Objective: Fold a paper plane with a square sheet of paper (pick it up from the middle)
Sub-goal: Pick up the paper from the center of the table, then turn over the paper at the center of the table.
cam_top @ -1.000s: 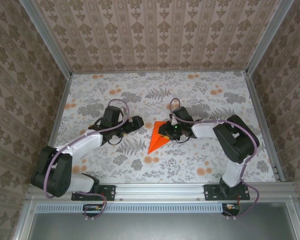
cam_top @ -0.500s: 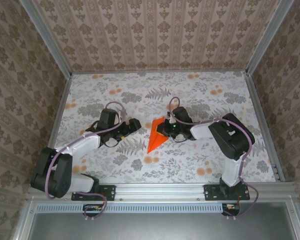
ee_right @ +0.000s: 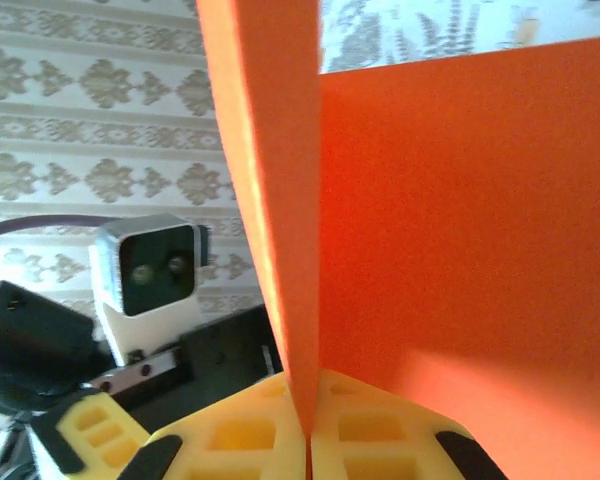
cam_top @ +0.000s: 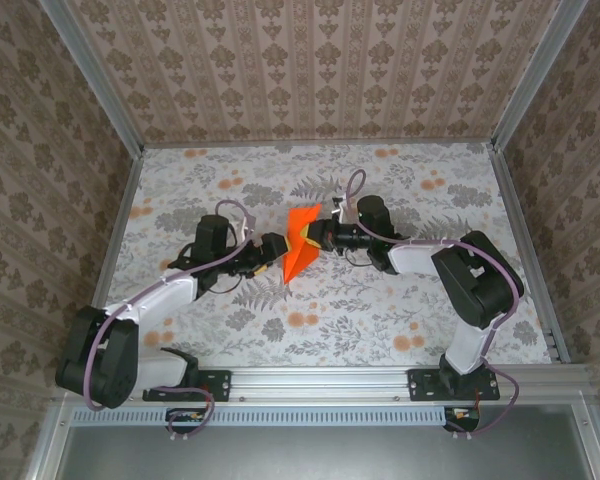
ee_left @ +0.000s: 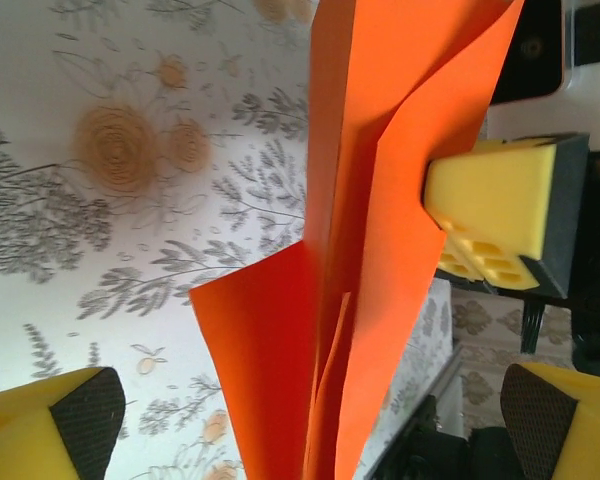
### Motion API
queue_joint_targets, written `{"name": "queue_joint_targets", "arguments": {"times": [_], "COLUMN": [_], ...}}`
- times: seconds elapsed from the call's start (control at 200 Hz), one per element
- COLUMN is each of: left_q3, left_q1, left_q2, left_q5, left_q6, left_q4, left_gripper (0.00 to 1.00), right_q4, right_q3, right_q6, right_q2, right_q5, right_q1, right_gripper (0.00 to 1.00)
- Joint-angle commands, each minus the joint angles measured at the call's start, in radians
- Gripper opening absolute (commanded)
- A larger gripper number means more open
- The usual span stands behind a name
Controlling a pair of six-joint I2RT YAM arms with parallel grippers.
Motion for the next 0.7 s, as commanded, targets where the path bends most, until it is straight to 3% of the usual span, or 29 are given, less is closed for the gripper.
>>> {"name": "queue_joint_targets", "arguments": {"times": [0.0, 0.385, 0.5, 0.69], "left_q3": [0.007, 0.001, 0.010, 0.006], "left_q1": [-0.016, -0.023, -0.053, -0.052], "left_q2": [0.017, 0.032, 0.026, 0.014], "left_q5": [0.071, 0.106, 0.092, 0.070], "left_q6": [-0.052, -0.124, -0.106, -0.085], "left_q4": [0.090, 0.294, 0.290, 0.275], "left_gripper": [1.00, 0.96, 0.85, 0.56], "right_q4": [0.108, 0.232, 0.251, 0.243], "right_q3": [0.033, 0.029, 0.028, 0.020], "right_q6": [0.082, 0.189, 0.204, 0.201], "right_q2": [-0.024, 0.020, 0.031, 0.034], "right_q5": [-0.064, -0.091, -0.096, -0.104], "right_q1": [-0.001, -0.001, -0.001, -0.001], "right_gripper": [0.08, 0.10, 0.11, 0.12]}}
